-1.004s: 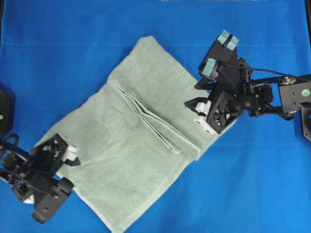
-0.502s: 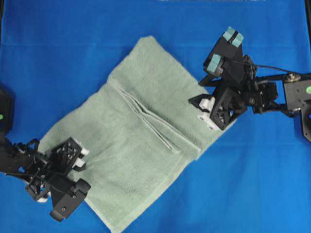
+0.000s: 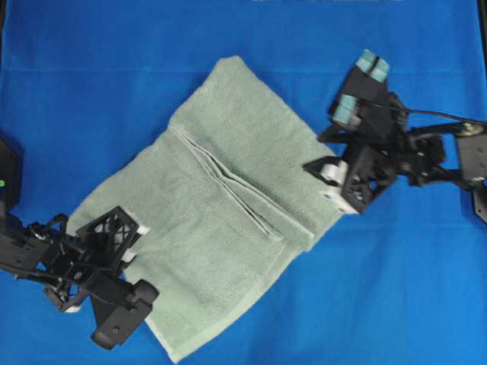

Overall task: Fold a bath towel.
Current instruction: 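Grasp the bottom-left corner with the left gripper and fold it over toward the right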

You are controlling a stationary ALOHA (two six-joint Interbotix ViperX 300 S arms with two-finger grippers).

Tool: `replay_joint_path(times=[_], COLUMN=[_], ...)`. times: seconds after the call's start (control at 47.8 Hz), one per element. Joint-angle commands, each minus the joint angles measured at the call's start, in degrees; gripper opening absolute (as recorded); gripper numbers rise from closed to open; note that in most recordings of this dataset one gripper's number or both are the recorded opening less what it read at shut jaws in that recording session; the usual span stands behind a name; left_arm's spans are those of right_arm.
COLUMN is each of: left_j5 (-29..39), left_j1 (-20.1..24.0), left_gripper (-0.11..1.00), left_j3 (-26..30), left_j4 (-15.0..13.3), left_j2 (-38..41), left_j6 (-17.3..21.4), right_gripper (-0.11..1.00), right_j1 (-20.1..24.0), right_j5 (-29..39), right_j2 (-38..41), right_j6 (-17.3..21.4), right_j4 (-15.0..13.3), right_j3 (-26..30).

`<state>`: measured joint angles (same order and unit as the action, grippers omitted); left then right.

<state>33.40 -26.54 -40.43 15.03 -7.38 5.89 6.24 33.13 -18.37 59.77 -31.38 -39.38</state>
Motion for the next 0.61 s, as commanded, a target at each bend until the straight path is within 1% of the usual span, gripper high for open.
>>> replay_joint_path(times=[0.0,0.042,0.084,0.105,0.209,0.293,0.335,0.439,0.544,0.586], left_j5=[3.9,5.0,6.0,6.3,6.3,5.4,3.7,-1.8,-5.5,-6.1], left_j1=[2.5,3.8,5.4,6.2,12.7,17.2,19.4,23.4,27.7,29.4], left_gripper=[0.12,0.12,0.12,0.12,0.12,0.12,0.12,0.12,0.12,0.12], left_j3=[4.9,6.6,7.9,8.5,11.5,14.2,16.1,20.1,24.3,25.8], left_j4=[0.3,0.2,0.3,0.4,1.5,1.8,1.8,1.2,0.8,0.6], left_j2=[-3.4,-4.3,-4.7,-4.8,-3.5,-1.5,0.1,4.7,11.2,13.4], left_j6=[2.0,3.8,6.4,7.0,9.1,13.3,17.1,24.3,29.4,30.6], right_gripper=[0.64,0.64,0.64,0.64,0.64,0.64,0.64,0.64,0.64,0.64], right_j1=[0.8,1.1,1.5,1.7,2.5,3.2,3.3,3.5,3.9,4.0], right_j5=[0.7,1.1,1.3,1.5,2.9,4.4,5.4,6.9,7.5,7.5], right_j2=[-3.4,-4.7,-5.9,-6.6,-10.5,-13.3,-14.9,-17.8,-20.0,-20.5], right_j6=[0.1,0.1,0.1,0.1,0.1,-0.2,-0.4,-0.6,-0.6,-0.6], right_j4=[-0.4,-0.3,-0.3,-0.4,-0.3,-0.3,-0.4,-0.5,-0.9,-1.1], right_j3=[-0.8,-1.6,-2.4,-2.9,-5.0,-6.4,-7.2,-8.6,-10.2,-10.5])
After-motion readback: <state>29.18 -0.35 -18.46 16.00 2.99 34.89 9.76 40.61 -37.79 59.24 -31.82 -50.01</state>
